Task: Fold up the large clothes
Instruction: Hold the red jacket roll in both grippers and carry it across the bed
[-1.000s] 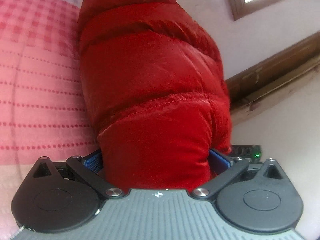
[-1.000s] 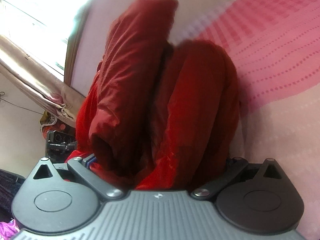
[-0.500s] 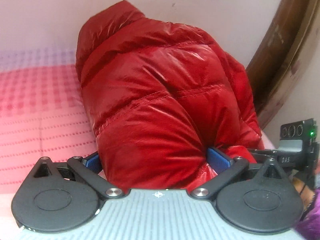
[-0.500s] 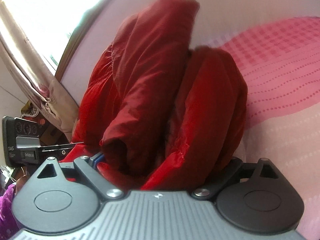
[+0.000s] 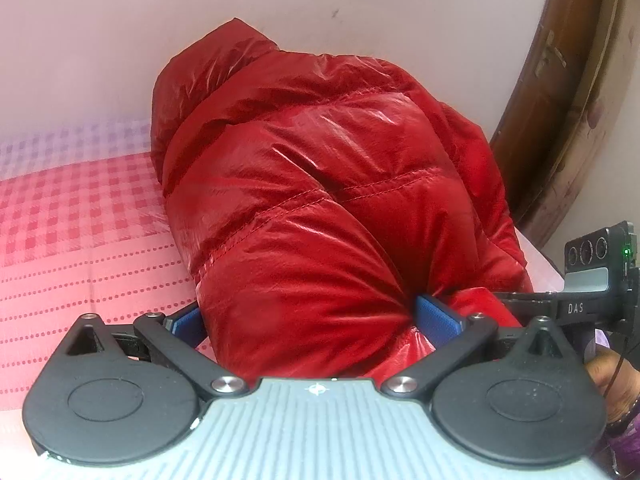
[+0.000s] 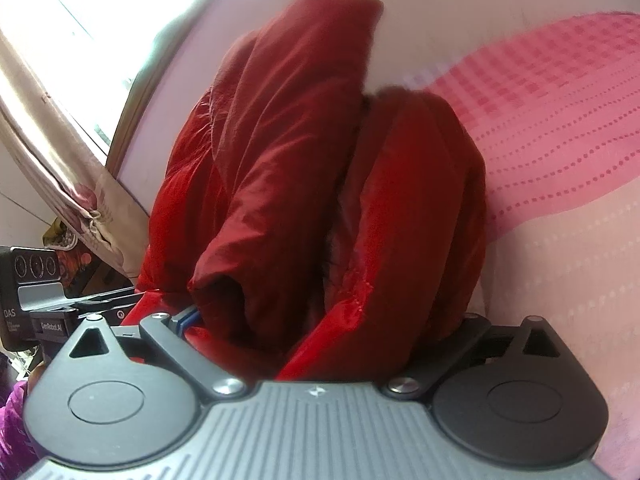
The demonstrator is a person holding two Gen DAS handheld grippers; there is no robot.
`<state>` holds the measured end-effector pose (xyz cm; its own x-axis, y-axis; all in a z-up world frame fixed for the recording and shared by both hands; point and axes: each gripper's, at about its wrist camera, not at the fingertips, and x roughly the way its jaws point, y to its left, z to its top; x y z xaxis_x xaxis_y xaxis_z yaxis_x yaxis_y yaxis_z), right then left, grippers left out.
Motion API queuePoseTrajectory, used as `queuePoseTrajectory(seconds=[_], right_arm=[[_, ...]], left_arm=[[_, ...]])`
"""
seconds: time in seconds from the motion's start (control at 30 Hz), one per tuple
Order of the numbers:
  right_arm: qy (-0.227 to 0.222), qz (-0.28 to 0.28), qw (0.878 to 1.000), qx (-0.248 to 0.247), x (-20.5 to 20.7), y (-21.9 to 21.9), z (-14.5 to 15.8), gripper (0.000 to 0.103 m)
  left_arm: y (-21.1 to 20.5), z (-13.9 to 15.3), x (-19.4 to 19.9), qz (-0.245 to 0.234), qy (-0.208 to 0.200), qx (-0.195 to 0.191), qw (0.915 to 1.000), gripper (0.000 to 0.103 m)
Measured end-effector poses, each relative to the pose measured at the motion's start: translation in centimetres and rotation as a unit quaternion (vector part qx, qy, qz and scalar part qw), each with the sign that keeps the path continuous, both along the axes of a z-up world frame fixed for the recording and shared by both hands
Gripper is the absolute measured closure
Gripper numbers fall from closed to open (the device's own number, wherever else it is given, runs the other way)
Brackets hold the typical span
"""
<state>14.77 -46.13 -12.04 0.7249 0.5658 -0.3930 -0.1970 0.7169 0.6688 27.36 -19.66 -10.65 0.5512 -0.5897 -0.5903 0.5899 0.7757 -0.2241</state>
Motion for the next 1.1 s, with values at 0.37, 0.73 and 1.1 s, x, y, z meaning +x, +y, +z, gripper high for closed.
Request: queuePoseTrajectory(seconds=[0.37,0.73,1.1], right_arm=[[0.003,0.006,1.0,0.008,0.3,-0.3,-0.3,0.001],[0.001,0.021,1.0,0.016,0.8,-0.4,-0.5,0.0],[0.038,0.049,0.997,0.04,2.4,-1.3,-0.3,0.0]], left_arm=[[1.9,-0.7,2.0,-0.032,0.048,-0.049,0.9971,0.0],[5.5,-5.1,7.3,-0.105,0.18,-0.187,0.9598,0.0],[4.8,-5.5,8.5,-0.13,0.206,-0.197,0.9497,0.0]])
